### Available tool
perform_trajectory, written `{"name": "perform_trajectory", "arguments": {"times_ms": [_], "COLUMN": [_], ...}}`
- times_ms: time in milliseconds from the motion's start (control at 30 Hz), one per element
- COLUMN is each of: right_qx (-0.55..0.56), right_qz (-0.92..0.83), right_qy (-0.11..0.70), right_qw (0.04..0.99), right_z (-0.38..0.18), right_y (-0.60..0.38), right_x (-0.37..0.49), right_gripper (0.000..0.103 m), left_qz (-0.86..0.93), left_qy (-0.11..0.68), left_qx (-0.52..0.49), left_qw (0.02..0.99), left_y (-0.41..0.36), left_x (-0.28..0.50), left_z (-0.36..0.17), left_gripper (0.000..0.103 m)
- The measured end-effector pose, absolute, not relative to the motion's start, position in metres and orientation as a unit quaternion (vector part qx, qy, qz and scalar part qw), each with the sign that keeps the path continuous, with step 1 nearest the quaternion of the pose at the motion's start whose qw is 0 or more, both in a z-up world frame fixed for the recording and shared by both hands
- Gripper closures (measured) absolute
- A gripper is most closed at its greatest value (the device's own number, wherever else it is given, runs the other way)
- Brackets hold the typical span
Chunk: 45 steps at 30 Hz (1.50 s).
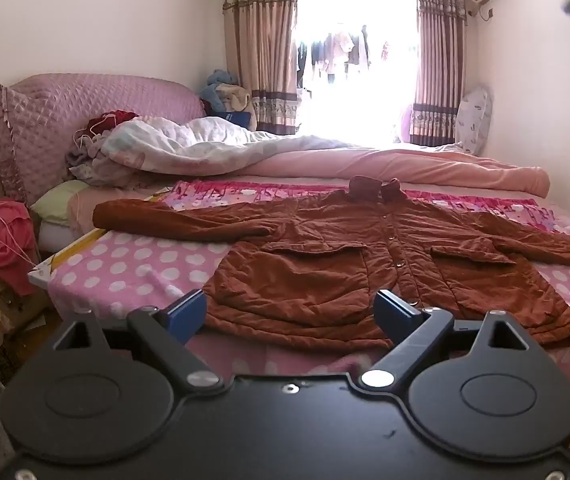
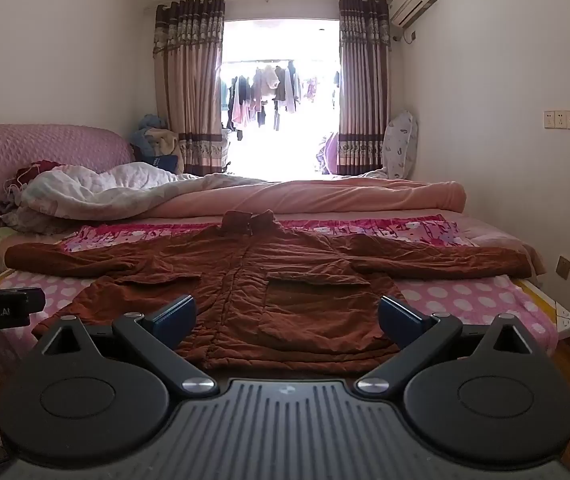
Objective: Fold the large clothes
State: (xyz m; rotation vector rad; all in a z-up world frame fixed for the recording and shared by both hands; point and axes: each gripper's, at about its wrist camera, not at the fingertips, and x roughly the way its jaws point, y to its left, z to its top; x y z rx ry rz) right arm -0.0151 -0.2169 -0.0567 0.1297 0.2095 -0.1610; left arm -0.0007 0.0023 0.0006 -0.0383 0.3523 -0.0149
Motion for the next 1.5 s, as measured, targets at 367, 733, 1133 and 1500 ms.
{"name": "perform_trajectory", "arguments": {"times_ms": [367, 733, 1133, 1500], "right_qx": [0.062, 0.06, 0.059, 0.058], "right_qz": [-0.08, -0.079, -0.079, -0.079], "right_qy": [0.105, 0.104, 0.103, 0.1], "right_qw": [0.989, 0.99, 0.99, 0.99], "right_z": [-0.0596, -0.0587, -0.0583, -0.06], "right_y": [-0.2178, -0.2122, -0.2121, -0.2132], "right_x": [-0.0153, -0.0159, -0.0179, -0.0169], "right_gripper": [0.0, 0.0, 0.0, 0.0], "left_qz": [-0.008, -0.012, -0.013, -0.013], "left_qy": [0.179, 0.18, 0.178, 0.175], "left_qx": [-0.012, -0.013, -0.011, -0.011], "left_qw": [0.984, 0.984, 0.984, 0.984], "left_y": [0.0014, 0.0006, 0.0006, 0.0008], "left_x": [-0.0009, 0.0026, 0.003, 0.0026], "left_z": [-0.0012, -0.0057, -0.005, -0.003], "left_gripper": [0.01, 0.01, 0.01, 0.01]}}
